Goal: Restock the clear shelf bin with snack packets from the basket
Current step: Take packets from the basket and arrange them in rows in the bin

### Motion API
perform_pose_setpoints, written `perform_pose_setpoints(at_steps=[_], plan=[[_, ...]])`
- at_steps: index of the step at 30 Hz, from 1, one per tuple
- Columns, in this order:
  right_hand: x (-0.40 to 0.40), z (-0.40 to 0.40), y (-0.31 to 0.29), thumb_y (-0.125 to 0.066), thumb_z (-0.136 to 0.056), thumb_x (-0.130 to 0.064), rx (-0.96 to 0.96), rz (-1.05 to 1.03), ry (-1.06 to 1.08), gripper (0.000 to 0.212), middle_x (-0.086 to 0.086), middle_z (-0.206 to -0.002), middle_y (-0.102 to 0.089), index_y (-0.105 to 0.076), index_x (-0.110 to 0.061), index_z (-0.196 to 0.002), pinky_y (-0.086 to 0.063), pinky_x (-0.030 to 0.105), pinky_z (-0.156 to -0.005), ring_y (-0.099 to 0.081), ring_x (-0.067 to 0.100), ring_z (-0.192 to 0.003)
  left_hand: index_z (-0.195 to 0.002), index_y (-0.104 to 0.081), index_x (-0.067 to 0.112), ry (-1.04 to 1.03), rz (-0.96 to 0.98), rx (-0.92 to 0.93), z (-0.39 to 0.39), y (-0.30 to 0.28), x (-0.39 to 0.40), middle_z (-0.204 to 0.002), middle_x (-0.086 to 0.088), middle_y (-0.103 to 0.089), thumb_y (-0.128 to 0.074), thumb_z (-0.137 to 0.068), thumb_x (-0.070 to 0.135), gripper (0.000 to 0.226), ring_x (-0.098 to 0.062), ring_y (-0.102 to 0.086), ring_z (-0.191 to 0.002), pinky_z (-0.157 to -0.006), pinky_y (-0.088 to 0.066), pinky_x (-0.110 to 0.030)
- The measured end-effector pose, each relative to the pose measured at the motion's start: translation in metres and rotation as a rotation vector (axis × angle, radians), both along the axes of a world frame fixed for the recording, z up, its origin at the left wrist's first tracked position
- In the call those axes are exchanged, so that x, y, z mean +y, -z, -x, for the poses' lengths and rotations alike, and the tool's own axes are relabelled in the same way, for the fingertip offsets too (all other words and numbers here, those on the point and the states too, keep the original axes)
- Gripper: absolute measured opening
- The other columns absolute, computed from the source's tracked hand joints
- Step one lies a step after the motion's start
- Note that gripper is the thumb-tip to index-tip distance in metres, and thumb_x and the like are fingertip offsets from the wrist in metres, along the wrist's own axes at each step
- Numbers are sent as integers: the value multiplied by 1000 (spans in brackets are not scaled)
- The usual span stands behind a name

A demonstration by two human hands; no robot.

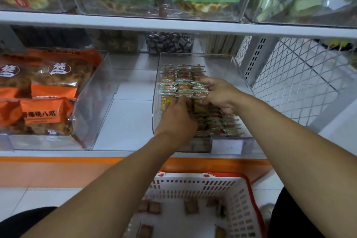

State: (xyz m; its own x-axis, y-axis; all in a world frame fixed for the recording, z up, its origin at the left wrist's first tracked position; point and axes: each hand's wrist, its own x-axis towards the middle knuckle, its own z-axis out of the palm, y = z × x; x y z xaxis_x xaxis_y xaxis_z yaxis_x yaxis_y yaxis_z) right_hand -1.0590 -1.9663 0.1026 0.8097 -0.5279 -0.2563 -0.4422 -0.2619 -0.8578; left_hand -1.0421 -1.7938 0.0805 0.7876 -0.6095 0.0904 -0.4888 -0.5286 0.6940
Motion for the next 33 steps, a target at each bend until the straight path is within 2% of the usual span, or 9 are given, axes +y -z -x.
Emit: perform_pose_setpoints(at_steps=[8,12,16,23,25,26,29,31,33], plan=[[7,14,-4,-75,-84,5,-88,32,-10,77,13,-157,-41,-43,-16,-152,-41,34,-113,-39,22,-144,-133,-52,18,-17,11,13,-1,0,2,-135,-7,-51,-62,-83,0,54,-27,-45,-128,-106,-48,-46],[25,23,5,-59,-84,17,17,331,-111,96,1,-167,-21,-24,-32,-159,-58,31,-83,-46,27,-138,-134,-53,17,9,-20,-8,0,-1,2,-135,-10,-51,-61,-85,4,52,-30,-46,-127,-105,-48,-47],[31,20,7,-60,-83,13,-27,329,-10,96,5,-162,-34,-21,-30,-159,-50,33,-102,-46,26,-139,-128,-57,17,7,-31,-30,2,-5,3,-131,-12,-55,-59,-84,5,46,-32,-48,-124,-105,-46,-48],[41,24,4,-61,-83,14,-18,348,79,90,6,-154,-43,-30,-26,-157,-45,32,-109,-46,26,-138,-112,-65,11,-32,101,-202,11,-13,13,-117,-10,-63,-59,-89,8,23,-29,-56,-110,-93,-52,-42],[50,34,-5,-62,-80,13,-198,445,162,77,10,-144,-50,-44,-16,-148,-44,36,-109,-49,26,-133,-93,-63,11,-37,288,-292,21,-14,20,-93,-4,-64,-61,-92,14,4,-24,-58,-91,-76,-52,-38],[56,41,-12,-57,-77,15,-379,534,214,64,11,-133,-55,-55,-10,-136,-46,38,-105,-52,27,-126,-84,-58,11,-35,390,-337,30,-15,26,-81,0,-60,-61,-93,17,12,-21,-55,-79,-66,-47,-34],[80,72,-22,-39,-66,16,-961,652,176,30,13,-82,-61,-59,1,-81,-48,42,-71,-58,29,-81,-71,-39,22,93,569,-380,58,0,53,-60,12,-37,-58,-90,20,27,-14,-37,-57,-51,-31,-30],[101,96,-2,-35,-64,13,-1047,562,52,22,12,-65,-52,-51,-2,-68,-41,35,-59,-49,26,-63,-69,-33,29,186,451,-369,75,29,75,-55,12,-31,-55,-85,24,27,-11,-33,-52,-49,-28,-29],[123,123,42,-36,-64,10,-888,460,-81,21,5,-63,-49,-49,-6,-66,-36,28,-57,-45,19,-61,-67,-33,29,276,123,-321,86,72,94,-56,11,-37,-53,-82,29,25,-16,-46,-53,-50,-30,-28]])
